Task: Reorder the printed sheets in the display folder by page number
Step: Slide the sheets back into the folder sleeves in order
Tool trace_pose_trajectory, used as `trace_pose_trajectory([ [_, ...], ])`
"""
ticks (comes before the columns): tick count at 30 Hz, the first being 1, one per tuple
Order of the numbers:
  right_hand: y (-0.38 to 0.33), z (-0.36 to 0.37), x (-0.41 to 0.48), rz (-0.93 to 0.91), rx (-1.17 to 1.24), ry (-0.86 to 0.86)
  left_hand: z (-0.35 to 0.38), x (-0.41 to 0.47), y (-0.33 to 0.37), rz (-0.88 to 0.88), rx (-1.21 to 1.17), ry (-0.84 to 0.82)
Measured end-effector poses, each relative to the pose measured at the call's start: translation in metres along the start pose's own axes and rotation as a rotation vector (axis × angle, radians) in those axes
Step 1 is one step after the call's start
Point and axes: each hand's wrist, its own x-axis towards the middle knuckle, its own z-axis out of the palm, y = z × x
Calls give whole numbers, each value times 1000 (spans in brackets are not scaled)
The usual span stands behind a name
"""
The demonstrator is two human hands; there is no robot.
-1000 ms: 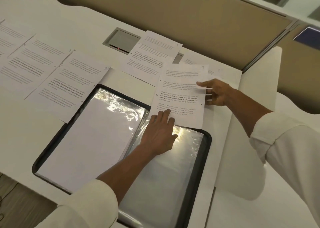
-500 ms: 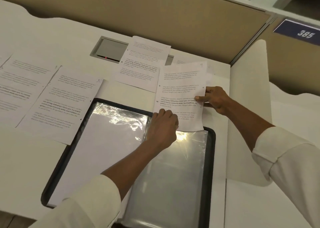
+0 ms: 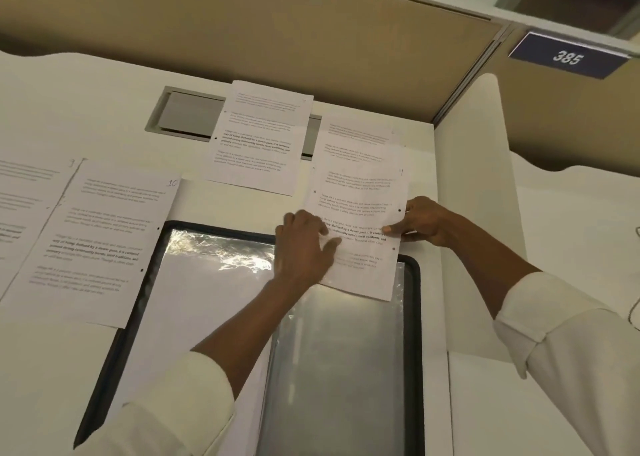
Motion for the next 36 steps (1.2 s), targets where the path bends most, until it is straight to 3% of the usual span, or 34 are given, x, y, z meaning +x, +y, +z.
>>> trace_pose_trajectory([
  [7,8,-3,9,15,-84,-40,-35,67,-20,-356,-187,-137],
  [15,14,2,7,8,-116,-119,-33,92,-21,-574,-277,-240],
  [21,25,0,-2,4,-28,-122,-35,91,-25,-601,-251,-283],
  [28,29,8,-3,-159,114,163,-41,76,-32,-461,-130,-422],
  [36,39,18,-16,-184,47,12,-43,83,-25,-501,-293,-309],
])
